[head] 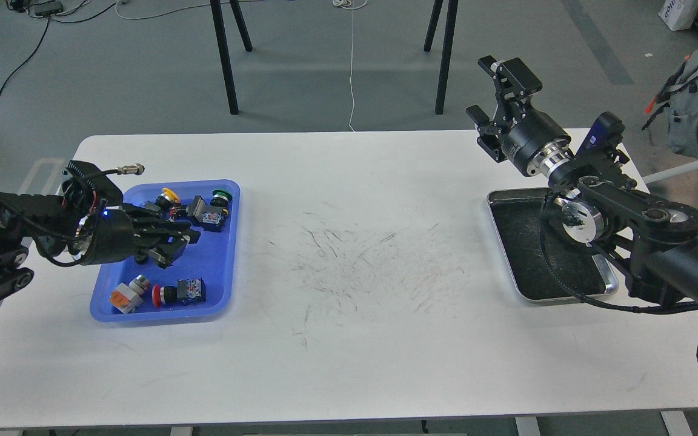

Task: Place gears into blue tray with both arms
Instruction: 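Lower the black part into the blue tray and open the left gripper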

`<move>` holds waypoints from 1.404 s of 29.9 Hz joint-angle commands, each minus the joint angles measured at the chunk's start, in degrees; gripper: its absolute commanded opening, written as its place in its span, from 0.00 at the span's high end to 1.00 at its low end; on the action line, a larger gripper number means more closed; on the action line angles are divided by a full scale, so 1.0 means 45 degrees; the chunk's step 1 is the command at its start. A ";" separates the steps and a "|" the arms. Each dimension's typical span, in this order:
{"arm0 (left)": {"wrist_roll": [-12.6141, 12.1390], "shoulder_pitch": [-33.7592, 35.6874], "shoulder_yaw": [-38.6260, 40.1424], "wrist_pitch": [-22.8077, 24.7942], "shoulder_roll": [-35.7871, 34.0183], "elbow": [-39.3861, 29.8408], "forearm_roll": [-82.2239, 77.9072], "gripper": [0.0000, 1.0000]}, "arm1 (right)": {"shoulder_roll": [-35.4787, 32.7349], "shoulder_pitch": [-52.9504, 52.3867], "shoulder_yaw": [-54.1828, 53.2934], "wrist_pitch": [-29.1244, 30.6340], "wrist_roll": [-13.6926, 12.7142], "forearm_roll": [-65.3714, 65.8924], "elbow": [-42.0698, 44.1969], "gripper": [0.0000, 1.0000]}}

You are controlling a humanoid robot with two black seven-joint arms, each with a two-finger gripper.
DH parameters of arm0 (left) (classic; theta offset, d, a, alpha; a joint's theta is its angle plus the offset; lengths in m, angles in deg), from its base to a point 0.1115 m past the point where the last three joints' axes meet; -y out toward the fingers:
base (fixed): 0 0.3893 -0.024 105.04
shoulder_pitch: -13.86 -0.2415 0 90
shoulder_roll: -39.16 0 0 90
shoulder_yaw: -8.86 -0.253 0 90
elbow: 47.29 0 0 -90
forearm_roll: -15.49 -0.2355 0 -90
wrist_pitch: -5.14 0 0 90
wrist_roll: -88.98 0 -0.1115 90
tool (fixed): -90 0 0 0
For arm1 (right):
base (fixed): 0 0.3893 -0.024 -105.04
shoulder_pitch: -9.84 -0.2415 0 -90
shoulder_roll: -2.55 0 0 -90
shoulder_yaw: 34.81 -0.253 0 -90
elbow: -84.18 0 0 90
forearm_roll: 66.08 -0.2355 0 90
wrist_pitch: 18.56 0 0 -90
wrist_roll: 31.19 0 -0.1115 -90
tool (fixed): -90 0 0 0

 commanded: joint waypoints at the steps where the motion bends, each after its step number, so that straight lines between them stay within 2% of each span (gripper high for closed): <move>1: -0.0002 0.0014 -0.0001 -0.0082 0.0094 0.0119 -0.0352 0.76 | 0.0015 -0.0041 0.0019 0.0001 0.0000 0.0000 -0.0005 0.02; 8: -0.0002 -0.0045 -0.0509 -0.0394 0.0368 0.0314 -0.0469 0.76 | -0.0005 -0.0100 0.0000 0.0001 0.0000 0.0000 -0.0025 0.02; 26: -0.0002 -0.0123 -0.1368 -0.1195 0.1989 0.1973 -0.0430 0.76 | -0.0005 -0.0100 -0.0020 0.0000 0.0000 0.0000 -0.0005 0.02; 42: -0.0002 -0.0103 -0.1466 -0.1449 0.2087 0.2541 -0.0625 0.76 | -0.0005 -0.0100 -0.0117 -0.0019 0.0000 0.0000 -0.0005 0.02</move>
